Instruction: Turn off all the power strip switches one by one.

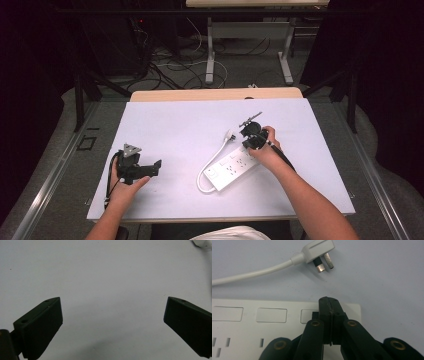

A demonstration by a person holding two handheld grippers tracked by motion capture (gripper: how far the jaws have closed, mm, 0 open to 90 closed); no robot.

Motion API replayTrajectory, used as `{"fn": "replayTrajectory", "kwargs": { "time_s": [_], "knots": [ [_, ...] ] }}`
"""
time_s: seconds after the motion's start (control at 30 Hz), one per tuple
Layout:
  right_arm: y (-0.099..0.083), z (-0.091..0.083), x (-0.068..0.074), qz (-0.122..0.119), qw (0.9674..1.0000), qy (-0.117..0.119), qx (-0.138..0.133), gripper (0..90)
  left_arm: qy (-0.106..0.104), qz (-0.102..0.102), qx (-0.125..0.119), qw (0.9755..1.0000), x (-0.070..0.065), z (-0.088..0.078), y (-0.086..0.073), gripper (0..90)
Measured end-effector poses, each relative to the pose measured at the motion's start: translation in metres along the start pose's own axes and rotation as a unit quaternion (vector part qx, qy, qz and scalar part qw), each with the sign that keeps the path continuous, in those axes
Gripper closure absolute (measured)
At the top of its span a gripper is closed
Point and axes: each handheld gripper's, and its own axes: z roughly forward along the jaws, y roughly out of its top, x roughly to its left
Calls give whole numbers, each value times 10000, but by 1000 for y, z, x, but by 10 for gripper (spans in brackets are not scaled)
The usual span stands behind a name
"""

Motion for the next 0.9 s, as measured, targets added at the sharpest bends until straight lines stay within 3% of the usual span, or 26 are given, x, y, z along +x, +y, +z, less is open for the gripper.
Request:
{"fn": "replayTrajectory", "kwargs": {
  "time_s": [0.37,0.4,0.43,0.5,0.63,0.67,0.7,0.9],
  "knots": [
    [-2,0,1,11,9999,-38,-93,900,-65,135,97,9998,-1,1,2,18],
    [-1,-1,1,14,10000,-63,-38,895,-51,30,-19,10000,-2,2,1,18],
    [-1,-1,0,12,10000,-84,-43,890,-64,130,79,9999,-1,-1,1,18],
    [-1,1,0,141,9998,-52,-95,882,-52,96,24,9999,-1,-2,1,18],
    [-1,-3,0,70,10000,-37,23,865,-43,55,-38,10000,0,-3,0,18],
    [-1,-2,2,168,9998,-44,-104,864,-51,71,0,10000,0,-4,0,18],
    [-1,-4,1,46,9999,-66,-77,860,-52,66,0,10000,0,-4,0,18],
    [-2,-11,2,117,9998,-39,-133,816,-45,44,-47,10000,-1,-2,0,18]
  ]
}}
